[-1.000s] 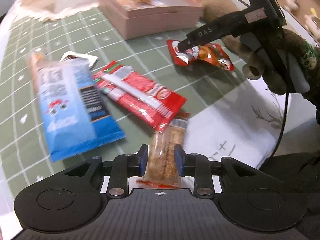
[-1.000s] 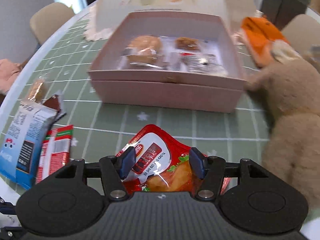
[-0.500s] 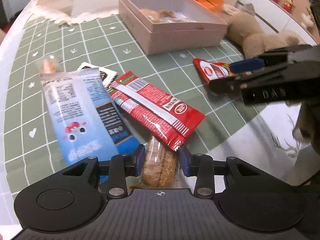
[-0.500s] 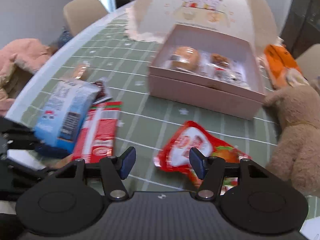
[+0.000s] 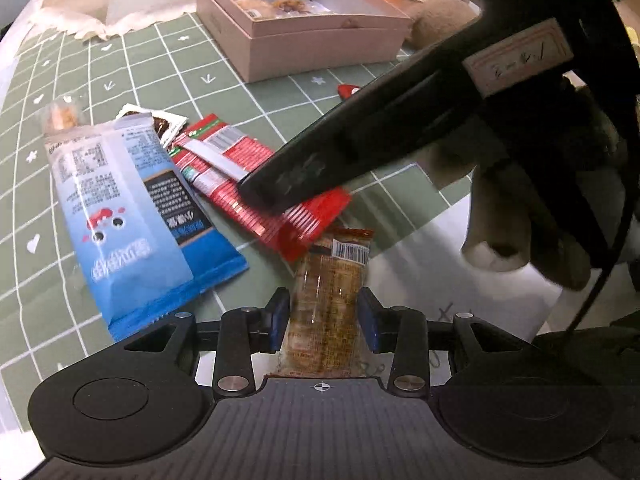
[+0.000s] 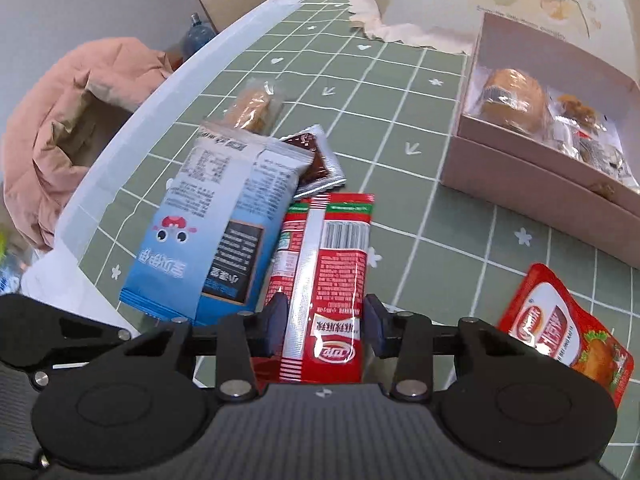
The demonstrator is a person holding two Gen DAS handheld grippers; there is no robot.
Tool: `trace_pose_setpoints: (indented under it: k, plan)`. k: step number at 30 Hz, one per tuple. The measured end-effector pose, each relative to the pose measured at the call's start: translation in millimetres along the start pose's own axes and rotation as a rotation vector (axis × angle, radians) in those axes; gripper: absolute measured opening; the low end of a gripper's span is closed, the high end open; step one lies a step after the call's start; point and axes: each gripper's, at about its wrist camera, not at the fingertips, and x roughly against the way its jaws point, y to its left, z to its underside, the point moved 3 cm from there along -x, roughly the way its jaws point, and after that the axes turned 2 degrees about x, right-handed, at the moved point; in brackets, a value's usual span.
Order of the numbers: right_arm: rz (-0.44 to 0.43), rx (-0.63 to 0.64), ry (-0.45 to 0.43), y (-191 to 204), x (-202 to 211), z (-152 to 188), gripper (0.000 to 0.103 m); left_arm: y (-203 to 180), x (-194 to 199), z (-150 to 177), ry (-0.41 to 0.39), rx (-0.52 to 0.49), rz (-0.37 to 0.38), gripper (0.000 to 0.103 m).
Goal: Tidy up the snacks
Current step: 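Lift the red-and-white strip with the right tool while the left tool lifts the biscuit packet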
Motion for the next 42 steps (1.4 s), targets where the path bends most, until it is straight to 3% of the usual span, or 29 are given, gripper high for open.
trace_pose_setpoints:
  k: [9, 15, 19, 22, 26, 29, 33, 39, 40, 41, 42]
  plan:
    - [0.094, -0.164, 0.017, -55, 26, 41, 0.039, 20, 2, -5, -0.041, 0.1, -0.03, 0.042]
    - [0.147, -0.217, 0.01, -67, 40, 72, 0.041, 36, -7, -27, -0.09, 0.224, -0.005, 0.041]
    - [0.174, -0.234, 0.0, -66, 43, 79, 0.052, 39, -19, -47, -0.145, 0.254, -0.048, 0.042]
    - [0.199, -0.217, -0.001, -64, 44, 82, 0.061, 40, -22, -56, -0.16, 0.257, -0.08, 0.041]
    - [0.236, -0.162, -0.019, -55, 41, 85, 0.073, 26, -29, -57, -0.122, 0.167, -0.081, 0.043]
    - [0.258, -0.126, -0.037, -49, 38, 87, 0.075, 17, -36, -58, -0.106, 0.119, -0.102, 0.045]
    - [0.253, -0.089, -0.058, -46, 35, 86, 0.075, 11, -40, -61, -0.103, 0.082, -0.115, 0.045]
    - [0.232, -0.061, -0.066, -48, 26, 68, 0.075, 23, -34, -57, -0.1, 0.158, -0.093, 0.042]
    - [0.231, -0.061, -0.064, -48, 25, 65, 0.069, 24, -34, -56, -0.103, 0.164, -0.09, 0.042]
    - [0.229, -0.056, -0.064, -47, 26, 63, 0.056, 24, -33, -55, -0.107, 0.169, -0.089, 0.042]
    - [0.227, -0.046, -0.058, -44, 27, 60, 0.052, 24, -33, -55, -0.108, 0.171, -0.091, 0.042]
